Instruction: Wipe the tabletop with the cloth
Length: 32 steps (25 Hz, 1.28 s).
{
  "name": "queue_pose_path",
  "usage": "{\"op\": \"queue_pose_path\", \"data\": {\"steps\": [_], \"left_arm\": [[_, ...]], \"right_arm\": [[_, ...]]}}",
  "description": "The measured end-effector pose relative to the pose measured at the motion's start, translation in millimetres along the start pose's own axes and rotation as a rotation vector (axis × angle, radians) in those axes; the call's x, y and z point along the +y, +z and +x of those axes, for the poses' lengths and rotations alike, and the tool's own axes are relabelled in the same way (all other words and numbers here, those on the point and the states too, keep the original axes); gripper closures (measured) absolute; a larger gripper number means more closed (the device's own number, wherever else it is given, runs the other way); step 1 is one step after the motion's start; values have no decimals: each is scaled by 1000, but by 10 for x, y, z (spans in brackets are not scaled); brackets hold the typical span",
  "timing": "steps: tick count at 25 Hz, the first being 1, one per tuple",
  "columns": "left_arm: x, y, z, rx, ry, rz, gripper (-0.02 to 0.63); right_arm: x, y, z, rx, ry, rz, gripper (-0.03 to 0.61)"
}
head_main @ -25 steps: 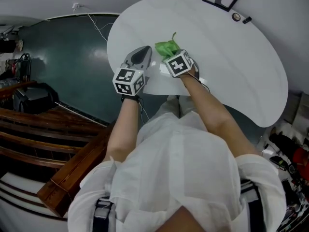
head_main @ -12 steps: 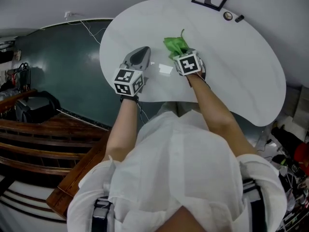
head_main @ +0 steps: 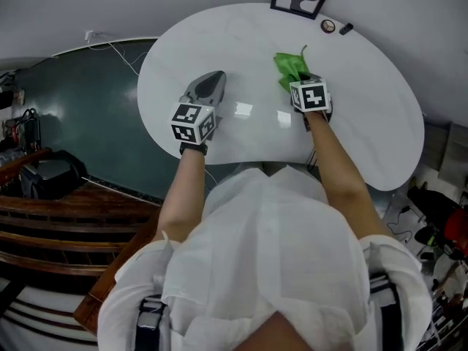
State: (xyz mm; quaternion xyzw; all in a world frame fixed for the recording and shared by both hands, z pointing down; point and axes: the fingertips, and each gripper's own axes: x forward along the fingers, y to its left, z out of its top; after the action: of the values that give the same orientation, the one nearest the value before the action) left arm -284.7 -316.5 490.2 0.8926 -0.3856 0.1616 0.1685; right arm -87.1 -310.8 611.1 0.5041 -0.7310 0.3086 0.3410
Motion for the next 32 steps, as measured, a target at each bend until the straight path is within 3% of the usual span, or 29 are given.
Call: {"op": "queue_pose_path", "data": {"steps": [6,14,32], "left_arm": [[-4,17,13,-7,30,-6,594],[205,50,-181,-45,89,-24,594],[1425,-34,-571,-23,36,-57,594]], "right_arm": [[-385,32,-42,18,-39,3,489],[-445,249,98,28,-109,17,489],[839,1088,819,39,-130,34,489]]}}
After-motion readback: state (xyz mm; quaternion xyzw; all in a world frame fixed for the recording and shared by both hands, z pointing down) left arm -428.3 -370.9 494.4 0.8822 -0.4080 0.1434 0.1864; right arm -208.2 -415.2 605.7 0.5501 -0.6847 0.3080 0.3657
